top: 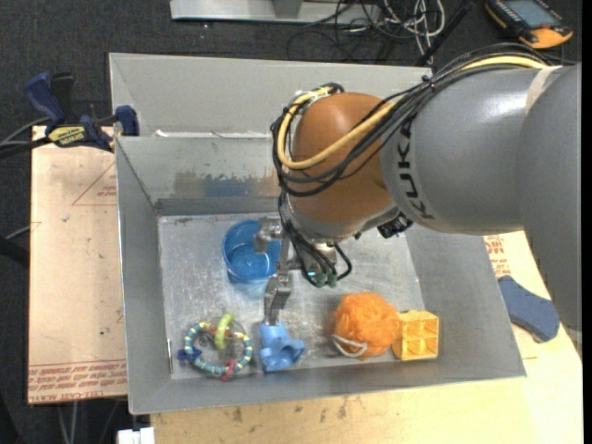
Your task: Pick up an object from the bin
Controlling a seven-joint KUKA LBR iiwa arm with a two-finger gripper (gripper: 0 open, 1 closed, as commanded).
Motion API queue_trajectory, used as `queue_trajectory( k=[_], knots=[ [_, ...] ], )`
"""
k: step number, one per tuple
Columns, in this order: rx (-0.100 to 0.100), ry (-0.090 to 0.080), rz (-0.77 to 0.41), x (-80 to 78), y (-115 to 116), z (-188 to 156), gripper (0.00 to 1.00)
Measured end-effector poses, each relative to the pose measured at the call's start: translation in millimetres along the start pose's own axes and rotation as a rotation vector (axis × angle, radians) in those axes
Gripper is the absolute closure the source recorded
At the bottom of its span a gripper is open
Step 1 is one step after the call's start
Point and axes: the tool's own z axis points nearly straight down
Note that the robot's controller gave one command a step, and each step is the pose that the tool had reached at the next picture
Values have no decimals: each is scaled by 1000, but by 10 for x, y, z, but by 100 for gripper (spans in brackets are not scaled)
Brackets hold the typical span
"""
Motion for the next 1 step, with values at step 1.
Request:
queue_trajectory(
  k=[1],
  knots=[
    [-1,-8,3,-18,-6,-44,0]
  ],
)
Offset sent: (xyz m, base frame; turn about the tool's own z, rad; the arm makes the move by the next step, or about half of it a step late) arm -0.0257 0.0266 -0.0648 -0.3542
